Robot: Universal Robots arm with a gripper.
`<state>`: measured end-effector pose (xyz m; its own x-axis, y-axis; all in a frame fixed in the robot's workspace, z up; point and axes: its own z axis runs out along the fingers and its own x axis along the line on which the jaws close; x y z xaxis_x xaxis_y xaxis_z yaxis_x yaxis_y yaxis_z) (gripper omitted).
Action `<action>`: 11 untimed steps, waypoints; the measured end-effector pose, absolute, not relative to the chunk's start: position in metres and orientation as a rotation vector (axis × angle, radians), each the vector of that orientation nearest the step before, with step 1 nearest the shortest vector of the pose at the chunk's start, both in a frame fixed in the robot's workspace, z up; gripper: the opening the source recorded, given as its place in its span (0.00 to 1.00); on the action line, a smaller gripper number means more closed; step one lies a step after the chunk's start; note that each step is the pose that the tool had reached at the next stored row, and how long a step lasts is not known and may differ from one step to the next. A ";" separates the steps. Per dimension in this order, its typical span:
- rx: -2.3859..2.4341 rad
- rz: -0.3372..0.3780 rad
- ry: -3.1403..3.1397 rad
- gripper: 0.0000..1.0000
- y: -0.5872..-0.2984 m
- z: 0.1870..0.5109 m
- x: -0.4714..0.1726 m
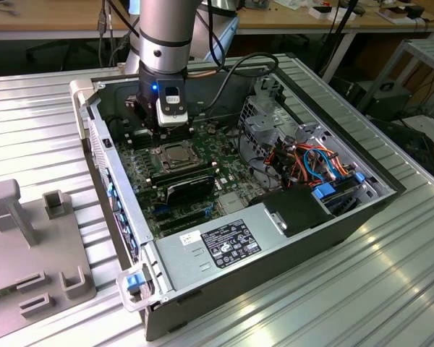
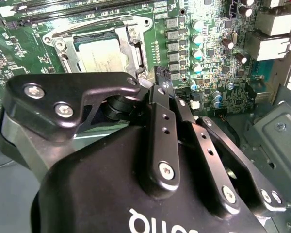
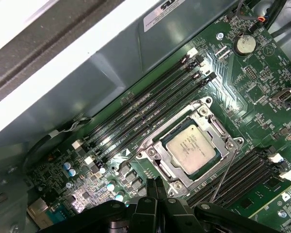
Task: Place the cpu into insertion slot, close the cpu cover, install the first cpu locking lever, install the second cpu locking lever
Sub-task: 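Install the first cpu locking lever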
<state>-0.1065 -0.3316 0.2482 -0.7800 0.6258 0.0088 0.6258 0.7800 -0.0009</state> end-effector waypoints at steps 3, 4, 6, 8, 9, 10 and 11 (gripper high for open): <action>-0.981 -0.003 -2.976 0.11 -0.332 0.248 -0.106; -0.965 -0.003 -2.981 0.11 -0.332 0.248 -0.106; -0.956 -0.003 -2.984 0.11 -0.332 0.248 -0.108; -0.955 -0.003 -2.984 0.11 -0.331 0.248 -0.112; -0.955 -0.003 -2.984 0.11 -0.331 0.248 -0.114; -0.955 -0.003 -2.984 0.11 -0.331 0.249 -0.115; -0.955 -0.003 -2.984 0.11 -0.331 0.249 -0.116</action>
<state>-0.1163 -0.3306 0.2486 -0.8142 0.5805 0.0083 0.5805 0.8143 -0.0005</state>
